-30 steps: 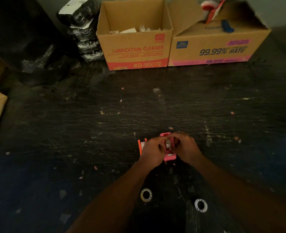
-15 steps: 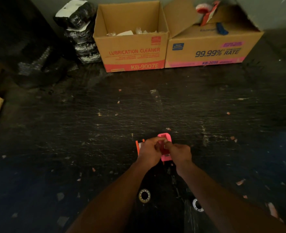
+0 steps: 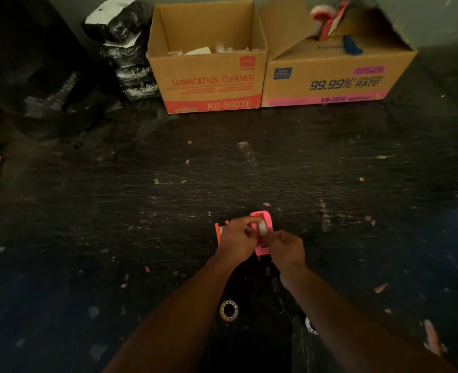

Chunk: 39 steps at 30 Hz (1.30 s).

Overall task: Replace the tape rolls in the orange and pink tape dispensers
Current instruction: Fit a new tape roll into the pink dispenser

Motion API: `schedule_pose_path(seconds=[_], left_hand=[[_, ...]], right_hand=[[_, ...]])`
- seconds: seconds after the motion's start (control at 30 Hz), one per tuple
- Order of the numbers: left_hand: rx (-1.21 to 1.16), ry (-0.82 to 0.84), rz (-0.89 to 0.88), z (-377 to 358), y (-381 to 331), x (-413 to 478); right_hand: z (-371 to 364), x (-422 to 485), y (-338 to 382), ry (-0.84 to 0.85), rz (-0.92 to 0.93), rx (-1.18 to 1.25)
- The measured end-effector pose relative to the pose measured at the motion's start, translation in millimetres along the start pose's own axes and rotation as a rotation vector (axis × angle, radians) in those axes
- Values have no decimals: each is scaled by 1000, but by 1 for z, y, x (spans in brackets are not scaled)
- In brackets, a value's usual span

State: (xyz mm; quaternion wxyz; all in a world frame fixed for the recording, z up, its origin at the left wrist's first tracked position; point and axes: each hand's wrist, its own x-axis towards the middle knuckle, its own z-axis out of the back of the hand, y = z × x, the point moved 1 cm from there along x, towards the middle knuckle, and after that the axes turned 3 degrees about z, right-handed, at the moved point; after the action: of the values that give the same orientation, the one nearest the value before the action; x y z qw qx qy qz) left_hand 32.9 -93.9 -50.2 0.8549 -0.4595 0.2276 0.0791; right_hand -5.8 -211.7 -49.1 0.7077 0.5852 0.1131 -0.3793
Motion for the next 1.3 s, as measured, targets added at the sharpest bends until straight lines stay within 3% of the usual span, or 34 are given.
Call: schedule_pose_path(seconds=[0.17, 0.57, 1.3], left_hand=[[48, -8, -11, 2, -4, -5], [80, -8, -27, 1, -2, -8], [72, 7, -25, -1, 2, -5]], right_hand=[[5, -4, -8, -13, 25, -67], [10, -18, -30, 28, -121, -3], [10, -6, -27, 7, -40, -268]])
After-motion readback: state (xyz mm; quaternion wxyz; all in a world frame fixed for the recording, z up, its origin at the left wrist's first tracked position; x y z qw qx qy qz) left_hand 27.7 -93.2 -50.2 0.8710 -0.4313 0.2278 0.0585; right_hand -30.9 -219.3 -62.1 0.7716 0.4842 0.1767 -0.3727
